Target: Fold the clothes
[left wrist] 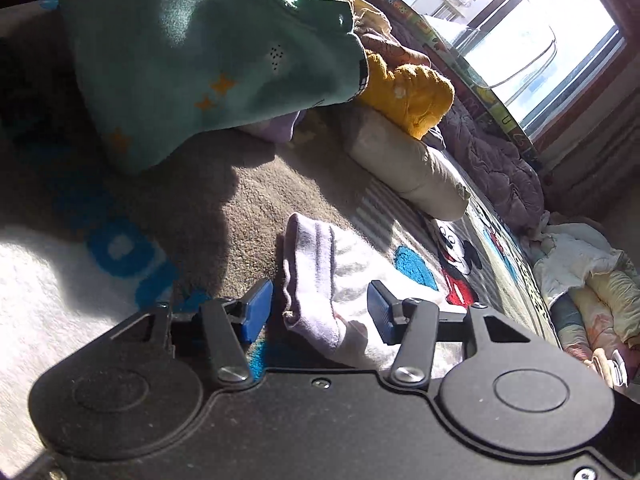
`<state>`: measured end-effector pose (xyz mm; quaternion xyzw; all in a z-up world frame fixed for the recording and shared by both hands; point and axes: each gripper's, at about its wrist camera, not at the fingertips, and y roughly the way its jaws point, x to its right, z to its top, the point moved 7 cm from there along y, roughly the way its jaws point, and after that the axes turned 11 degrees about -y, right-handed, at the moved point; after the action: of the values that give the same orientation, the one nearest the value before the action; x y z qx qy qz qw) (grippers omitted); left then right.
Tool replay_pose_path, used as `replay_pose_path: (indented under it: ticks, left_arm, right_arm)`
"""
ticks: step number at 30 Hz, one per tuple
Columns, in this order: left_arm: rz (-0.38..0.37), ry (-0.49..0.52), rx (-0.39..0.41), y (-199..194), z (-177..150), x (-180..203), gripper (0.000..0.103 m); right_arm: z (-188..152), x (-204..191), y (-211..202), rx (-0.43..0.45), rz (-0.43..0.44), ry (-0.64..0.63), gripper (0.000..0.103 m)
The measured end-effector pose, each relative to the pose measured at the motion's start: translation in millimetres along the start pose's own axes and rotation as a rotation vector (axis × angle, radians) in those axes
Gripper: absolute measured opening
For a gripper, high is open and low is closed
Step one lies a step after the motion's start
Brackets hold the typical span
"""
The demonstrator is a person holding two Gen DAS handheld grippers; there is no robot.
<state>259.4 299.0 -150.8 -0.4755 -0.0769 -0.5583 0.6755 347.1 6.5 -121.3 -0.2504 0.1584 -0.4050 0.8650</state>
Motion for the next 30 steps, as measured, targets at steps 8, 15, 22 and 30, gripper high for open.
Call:
replay_pose_path:
  ticks: [8,15,22,30]
  left_arm:
    - [0.167,0.118,0.058,11,10,-4,0.006]
    - [0.047,0.224,0.222,-38,6,32,0.031]
    - [0.056,0.469,0.001,4,-55,72,0.034]
    - [-0.261,0.645,0.007,-42,-114,145,0.035]
  right_arm:
    - [-22,-46,-30,-0.003,0.009,-0.148,0.031]
    - [-35,-96,-46,0.003,-0.046,-0.349,0.030]
    - [-71,-138,-32,-0.129,-0.068,-0.478,0.033]
    - [-84,-122,-140,0.025,-0.072,-0.350,0.030]
